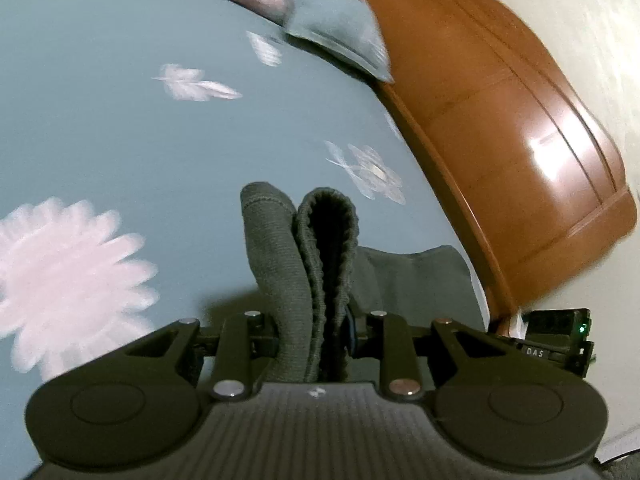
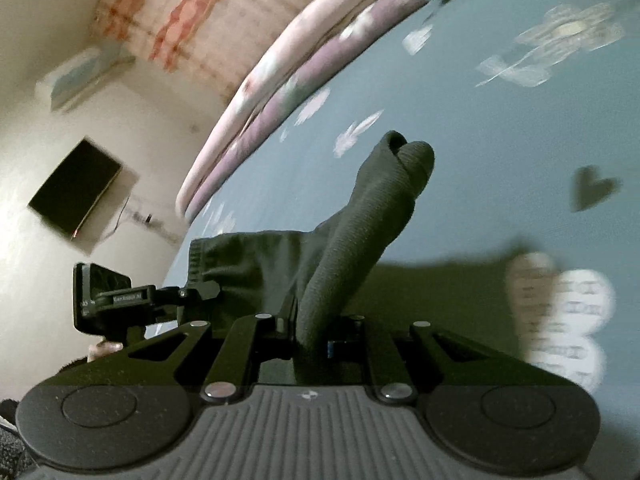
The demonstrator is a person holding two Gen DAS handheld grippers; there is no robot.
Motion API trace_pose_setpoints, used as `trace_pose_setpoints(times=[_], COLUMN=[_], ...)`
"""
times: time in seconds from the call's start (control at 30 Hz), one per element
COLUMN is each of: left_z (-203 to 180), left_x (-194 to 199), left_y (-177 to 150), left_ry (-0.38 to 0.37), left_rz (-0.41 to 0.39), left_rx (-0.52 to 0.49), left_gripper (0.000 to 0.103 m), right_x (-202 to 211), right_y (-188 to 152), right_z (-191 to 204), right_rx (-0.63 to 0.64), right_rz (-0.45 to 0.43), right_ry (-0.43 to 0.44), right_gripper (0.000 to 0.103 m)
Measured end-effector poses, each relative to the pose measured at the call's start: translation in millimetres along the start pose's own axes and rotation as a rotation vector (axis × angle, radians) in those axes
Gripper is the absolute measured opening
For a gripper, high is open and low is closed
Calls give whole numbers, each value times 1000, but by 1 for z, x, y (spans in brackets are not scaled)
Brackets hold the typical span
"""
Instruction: Fold clothes
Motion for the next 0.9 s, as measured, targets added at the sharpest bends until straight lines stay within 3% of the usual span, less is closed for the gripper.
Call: trace_pose_setpoints(times=[0.3, 0.47, 0.7, 0.9], left_z=[-116, -179, -257, -315], left_x=[-130, -196, -276, -332], left_y=[10, 17, 28, 26], left_ry=[-3, 13, 62, 94], left_rz=[183, 238, 240, 233], left_rx=[-219, -351, -505, -632], left_gripper=[23, 22, 22, 21], right_x=[93, 134, 162, 162], right_y=[-5, -7, 1, 7], right_z=[-67, -102, -133, -147], right_rx=[-86, -135, -203, -233], right_rz=[-204, -311, -438, -489], right_ry=[-176, -263, -333, -379], right_gripper=[17, 17, 17, 17])
Point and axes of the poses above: each gripper's, at about its wrist camera, not at the fingertips, and x roughly against the way its jaws point, z to its left, y to its top, the point moved 9 cm from there along -x, roughly the way its jaws point, and after that the axes turned 14 degrees about x, right-handed, at the moved point
